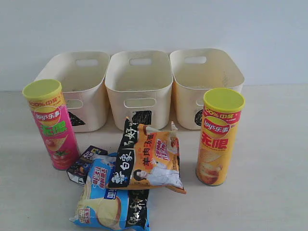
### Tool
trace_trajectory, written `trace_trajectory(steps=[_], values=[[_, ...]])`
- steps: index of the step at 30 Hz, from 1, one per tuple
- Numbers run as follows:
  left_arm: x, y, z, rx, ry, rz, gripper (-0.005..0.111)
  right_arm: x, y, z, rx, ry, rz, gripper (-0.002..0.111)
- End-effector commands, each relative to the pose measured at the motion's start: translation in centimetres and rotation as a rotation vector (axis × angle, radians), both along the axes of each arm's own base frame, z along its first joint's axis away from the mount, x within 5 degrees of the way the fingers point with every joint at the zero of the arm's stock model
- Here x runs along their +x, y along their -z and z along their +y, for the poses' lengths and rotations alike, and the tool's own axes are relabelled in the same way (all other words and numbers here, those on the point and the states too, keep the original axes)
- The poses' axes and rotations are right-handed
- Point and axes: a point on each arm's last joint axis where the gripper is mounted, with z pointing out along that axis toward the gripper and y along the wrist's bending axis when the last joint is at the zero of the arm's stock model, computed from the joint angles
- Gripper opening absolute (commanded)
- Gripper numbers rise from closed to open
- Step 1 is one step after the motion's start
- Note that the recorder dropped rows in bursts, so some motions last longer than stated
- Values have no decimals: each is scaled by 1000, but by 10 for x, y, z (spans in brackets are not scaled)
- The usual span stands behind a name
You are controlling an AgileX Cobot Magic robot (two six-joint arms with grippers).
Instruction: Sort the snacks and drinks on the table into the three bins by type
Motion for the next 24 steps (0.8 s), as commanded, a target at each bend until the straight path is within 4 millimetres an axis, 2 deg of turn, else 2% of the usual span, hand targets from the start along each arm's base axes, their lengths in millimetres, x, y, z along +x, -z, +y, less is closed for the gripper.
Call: trace_trajectory(steps=[1, 6, 9, 13, 18, 24], values=[[-3, -19, 1, -61, 2, -193, 4, 0, 1, 0, 1, 2, -8, 0], [2, -49, 1, -69, -3, -322, 4, 0, 1, 0, 1, 2, -8, 0], [18, -68, 0, -38, -11, -239, 4, 0, 1, 0, 1, 2, -8, 0], [52, -87, -6, 94, -12, -38, 4, 0, 1, 0, 1, 2, -8, 0], [97, -81, -12, 167, 4, 148, 4, 0, 1, 0, 1, 2, -8, 0], [137, -42, -17, 206, 30, 337, 4, 0, 1, 0, 1, 2, -8, 0]])
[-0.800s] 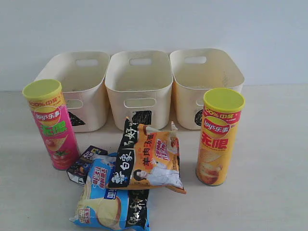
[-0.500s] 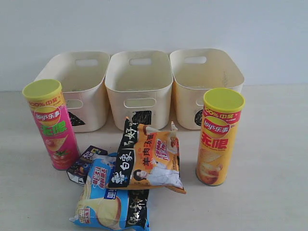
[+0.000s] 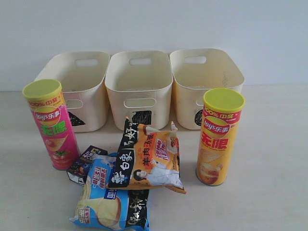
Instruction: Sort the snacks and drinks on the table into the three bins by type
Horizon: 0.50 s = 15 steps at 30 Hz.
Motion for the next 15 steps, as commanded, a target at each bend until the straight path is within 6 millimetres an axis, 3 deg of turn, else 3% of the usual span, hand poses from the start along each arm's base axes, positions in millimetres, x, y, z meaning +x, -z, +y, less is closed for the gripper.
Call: trace_trajectory(steps=[1, 4, 9, 15], values=[[23, 25, -3, 32, 10, 108, 4, 0, 1, 0, 1, 2, -8, 0], [26, 41, -4, 23, 22, 88, 4, 0, 1, 0, 1, 2, -8, 0], [14, 70, -6, 22, 56, 50, 4, 0, 1, 0, 1, 2, -8, 0], [10, 88, -8, 50, 81, 93, 4, 0, 1, 0, 1, 2, -8, 0]])
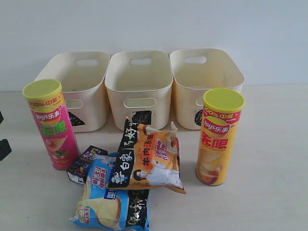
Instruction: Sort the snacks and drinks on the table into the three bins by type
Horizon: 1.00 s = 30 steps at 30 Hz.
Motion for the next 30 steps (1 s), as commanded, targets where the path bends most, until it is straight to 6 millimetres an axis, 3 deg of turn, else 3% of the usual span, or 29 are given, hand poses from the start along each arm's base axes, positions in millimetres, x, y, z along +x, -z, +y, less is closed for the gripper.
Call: trace_trajectory(steps=[1, 5, 7, 13, 15, 17, 24, 30], values=[[1, 10, -1, 13, 10, 25, 4, 0, 1, 0, 1, 2, -8, 0], [6, 22, -3, 31, 36, 75, 16, 0, 1, 0, 1, 2, -8, 0], [7, 29, -6, 52, 65, 103, 33, 0, 1, 0, 1, 2, -8, 0], [12, 40, -14, 50, 154, 120, 100, 0, 1, 0, 1, 2, -8, 0], [14, 43, -16, 42, 172, 103, 110, 0, 1, 0, 1, 2, -8, 0], [18, 43, -17, 29, 178, 66, 109, 0, 1, 0, 1, 2, -8, 0], [66, 52, -20, 14, 155, 75, 104, 0, 1, 0, 1, 2, -8, 0], [93, 61, -21, 12, 139, 85, 104, 0, 1, 0, 1, 2, -8, 0]])
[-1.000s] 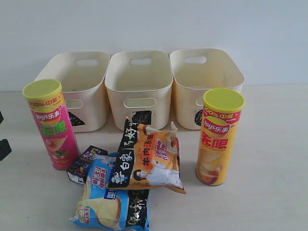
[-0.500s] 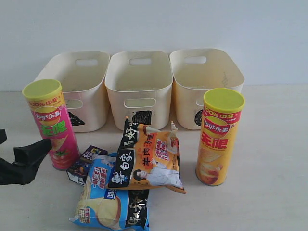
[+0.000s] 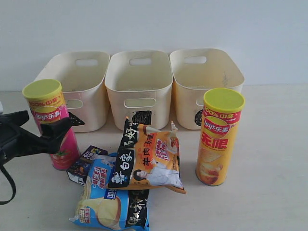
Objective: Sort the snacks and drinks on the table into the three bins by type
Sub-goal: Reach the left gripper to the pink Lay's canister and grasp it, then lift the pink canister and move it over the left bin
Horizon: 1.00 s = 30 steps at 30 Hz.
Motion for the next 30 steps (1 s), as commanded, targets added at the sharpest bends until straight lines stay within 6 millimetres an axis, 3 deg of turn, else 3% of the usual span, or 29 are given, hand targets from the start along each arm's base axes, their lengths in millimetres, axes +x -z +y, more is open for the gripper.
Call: trace_trajectory(steps=[1, 3, 6, 8, 12, 22, 30], values=[[18, 6, 0, 1, -13, -5, 104, 0, 1, 0, 1, 2, -8, 0], [25, 11, -1, 16, -12, -1, 103, 0, 1, 0, 1, 2, -8, 0], [28, 15, -1, 18, -14, 10, 86, 0, 1, 0, 1, 2, -8, 0], [28, 17, 0, 17, -18, 14, 66, 0, 1, 0, 1, 2, -8, 0], [27, 18, -2, 34, 8, 21, 5, 0, 1, 0, 1, 2, -8, 0], [23, 10, -1, 25, -1, 6, 4, 0, 1, 0, 1, 2, -8, 0], [10, -26, 0, -27, -29, -13, 4, 0, 1, 0, 1, 2, -8, 0]])
